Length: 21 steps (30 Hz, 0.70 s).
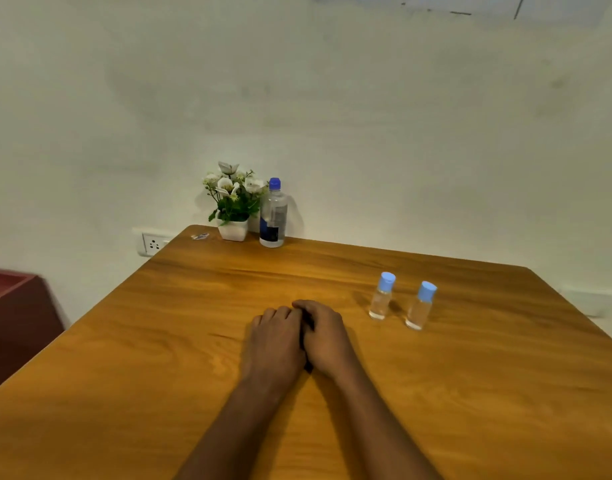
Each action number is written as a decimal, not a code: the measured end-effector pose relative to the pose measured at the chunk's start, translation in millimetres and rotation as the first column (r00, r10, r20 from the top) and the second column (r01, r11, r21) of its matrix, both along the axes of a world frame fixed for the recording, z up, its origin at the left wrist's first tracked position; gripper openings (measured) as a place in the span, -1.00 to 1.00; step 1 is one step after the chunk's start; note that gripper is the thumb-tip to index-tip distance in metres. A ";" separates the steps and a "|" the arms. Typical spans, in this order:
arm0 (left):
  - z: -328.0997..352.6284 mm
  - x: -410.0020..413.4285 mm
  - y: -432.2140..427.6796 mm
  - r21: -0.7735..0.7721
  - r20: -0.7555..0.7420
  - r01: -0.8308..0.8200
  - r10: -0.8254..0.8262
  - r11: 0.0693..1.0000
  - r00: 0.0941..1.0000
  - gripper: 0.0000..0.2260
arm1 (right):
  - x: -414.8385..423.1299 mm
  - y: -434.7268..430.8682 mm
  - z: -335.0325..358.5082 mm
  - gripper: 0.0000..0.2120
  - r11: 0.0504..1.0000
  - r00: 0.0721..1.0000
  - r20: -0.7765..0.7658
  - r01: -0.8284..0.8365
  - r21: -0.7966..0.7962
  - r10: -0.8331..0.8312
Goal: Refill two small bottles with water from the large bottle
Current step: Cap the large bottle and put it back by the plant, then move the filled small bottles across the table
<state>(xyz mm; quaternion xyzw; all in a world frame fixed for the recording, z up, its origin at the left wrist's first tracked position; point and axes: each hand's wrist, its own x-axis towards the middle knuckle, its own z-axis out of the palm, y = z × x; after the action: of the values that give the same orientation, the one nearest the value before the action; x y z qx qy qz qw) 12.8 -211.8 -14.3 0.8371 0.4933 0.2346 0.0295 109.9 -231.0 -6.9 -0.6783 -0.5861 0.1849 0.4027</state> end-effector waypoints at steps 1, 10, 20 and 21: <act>0.4 3.0 -10.9 0.004 -0.014 0.019 -0.019 1.000 1.000 -0.69 | 2.8 -11.6 -0.5 -0.64 1.000 1.000 -0.019 0.005 0.003 -0.005; 6.8 47.6 -74.7 -0.025 0.051 0.144 -0.143 0.989 0.988 -0.68 | 49.9 -81.4 -3.4 -0.69 0.966 0.960 -0.151 0.250 0.072 -0.237; 9.8 121.1 -91.4 -0.031 0.074 0.216 -0.213 0.976 0.974 -0.71 | 118.2 -95.0 -1.2 -0.54 0.714 0.709 -0.273 0.693 0.098 -0.650; 9.7 125.5 -89.8 -0.019 0.068 0.215 -0.213 0.976 0.975 -0.74 | 121.8 -91.7 -1.8 -0.50 0.721 0.716 -0.255 0.687 0.092 -0.650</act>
<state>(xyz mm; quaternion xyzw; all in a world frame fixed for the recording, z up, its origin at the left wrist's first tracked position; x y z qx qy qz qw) 138.3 -301.6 -4.6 0.8768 0.4021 0.2507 0.0818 231.7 -322.8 -8.7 -0.7825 -0.2696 0.0413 0.5598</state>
